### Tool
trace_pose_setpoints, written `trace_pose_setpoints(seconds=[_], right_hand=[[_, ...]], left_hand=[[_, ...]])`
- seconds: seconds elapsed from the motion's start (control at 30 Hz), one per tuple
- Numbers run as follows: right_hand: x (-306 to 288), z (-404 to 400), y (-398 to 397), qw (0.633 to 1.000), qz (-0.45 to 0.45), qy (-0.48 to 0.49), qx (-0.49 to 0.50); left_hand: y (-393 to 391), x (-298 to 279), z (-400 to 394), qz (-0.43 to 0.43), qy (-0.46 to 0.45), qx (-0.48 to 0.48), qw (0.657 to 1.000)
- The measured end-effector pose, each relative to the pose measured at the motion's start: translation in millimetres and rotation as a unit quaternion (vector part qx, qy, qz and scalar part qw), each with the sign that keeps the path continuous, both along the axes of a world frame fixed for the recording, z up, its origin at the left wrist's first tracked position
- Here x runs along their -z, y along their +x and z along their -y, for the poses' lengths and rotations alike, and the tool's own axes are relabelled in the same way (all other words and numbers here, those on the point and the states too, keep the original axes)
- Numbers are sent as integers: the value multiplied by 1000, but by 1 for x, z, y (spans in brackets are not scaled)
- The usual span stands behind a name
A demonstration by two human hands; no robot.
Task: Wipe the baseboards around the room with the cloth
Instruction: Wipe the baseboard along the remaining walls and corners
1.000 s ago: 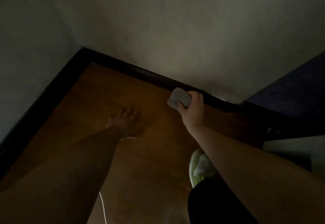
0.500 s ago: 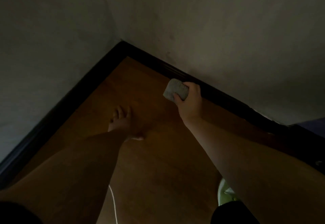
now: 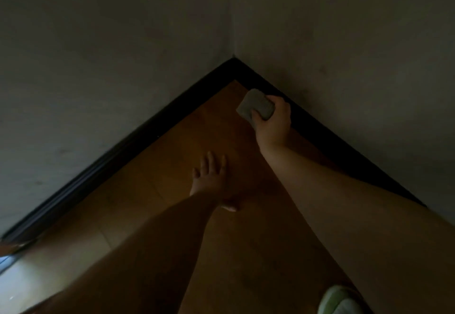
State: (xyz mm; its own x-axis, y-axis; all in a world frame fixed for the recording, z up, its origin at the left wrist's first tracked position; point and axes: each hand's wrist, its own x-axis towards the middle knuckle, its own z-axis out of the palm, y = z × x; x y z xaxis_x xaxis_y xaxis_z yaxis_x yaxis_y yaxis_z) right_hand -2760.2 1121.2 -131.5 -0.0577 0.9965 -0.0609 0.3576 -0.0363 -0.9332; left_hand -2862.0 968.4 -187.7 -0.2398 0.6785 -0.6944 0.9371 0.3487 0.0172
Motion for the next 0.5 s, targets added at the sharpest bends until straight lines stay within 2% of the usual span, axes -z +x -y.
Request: trace_pose_setpoints(seconds=[0.17,0.5], right_hand=[[8,-29,-53,1000,0,-1,-22],[13,-72,-119,1000,0,-16,-1]], left_hand=[[2,7,-1,7,-7,-4,1000],[3,4,-3,15,-9,1,1000]])
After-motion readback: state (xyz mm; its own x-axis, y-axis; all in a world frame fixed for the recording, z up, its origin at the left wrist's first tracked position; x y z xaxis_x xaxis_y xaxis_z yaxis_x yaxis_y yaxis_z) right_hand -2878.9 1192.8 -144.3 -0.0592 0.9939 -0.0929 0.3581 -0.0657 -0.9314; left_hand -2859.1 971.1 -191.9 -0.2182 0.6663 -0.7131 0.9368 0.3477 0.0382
